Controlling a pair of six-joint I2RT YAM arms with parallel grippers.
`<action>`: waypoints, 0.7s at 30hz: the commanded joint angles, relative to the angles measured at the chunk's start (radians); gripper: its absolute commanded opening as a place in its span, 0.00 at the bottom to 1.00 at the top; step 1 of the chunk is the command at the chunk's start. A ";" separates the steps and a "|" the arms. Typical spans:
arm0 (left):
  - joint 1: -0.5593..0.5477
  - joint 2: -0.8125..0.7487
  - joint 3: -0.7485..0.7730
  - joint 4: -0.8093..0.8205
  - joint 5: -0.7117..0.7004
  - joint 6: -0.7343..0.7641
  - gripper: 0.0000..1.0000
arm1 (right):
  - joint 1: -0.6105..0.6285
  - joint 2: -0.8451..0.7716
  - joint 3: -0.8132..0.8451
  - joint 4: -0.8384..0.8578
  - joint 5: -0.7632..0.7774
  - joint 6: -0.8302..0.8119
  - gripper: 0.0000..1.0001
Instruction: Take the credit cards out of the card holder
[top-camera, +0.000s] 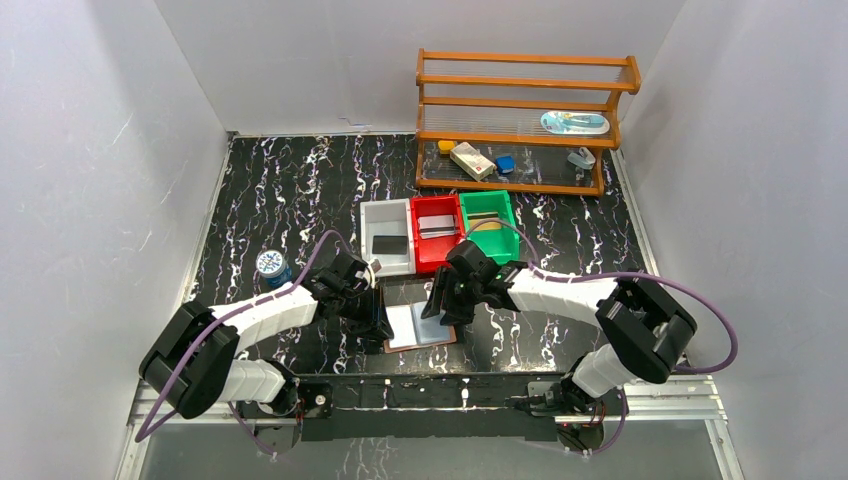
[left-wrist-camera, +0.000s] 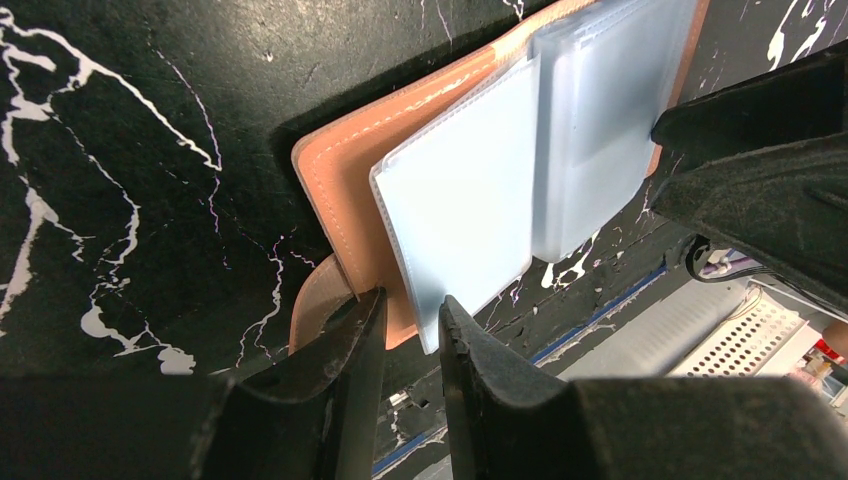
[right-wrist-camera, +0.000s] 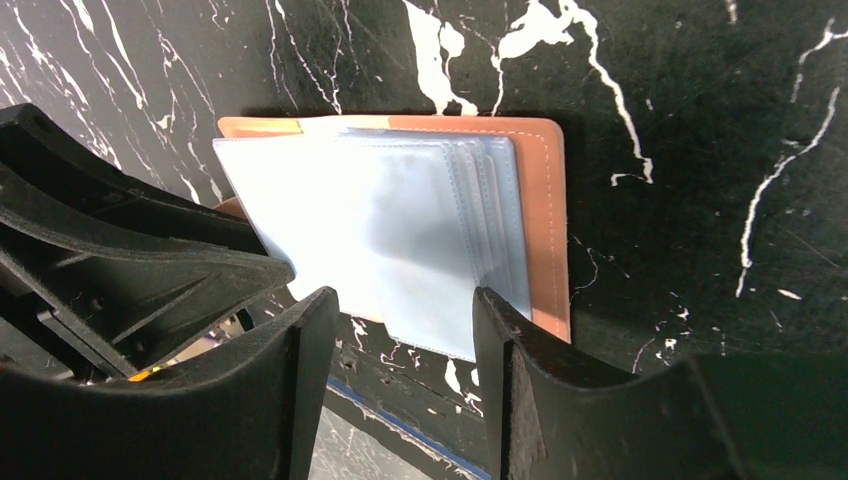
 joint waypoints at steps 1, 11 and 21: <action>-0.004 0.010 0.019 -0.041 0.004 0.019 0.25 | 0.006 0.003 0.046 0.064 -0.056 -0.013 0.60; -0.004 0.018 0.021 -0.039 0.007 0.022 0.25 | 0.020 -0.009 0.050 0.104 -0.078 0.014 0.58; -0.004 0.013 0.023 -0.040 0.005 0.021 0.25 | 0.019 -0.063 0.095 -0.114 0.104 -0.040 0.62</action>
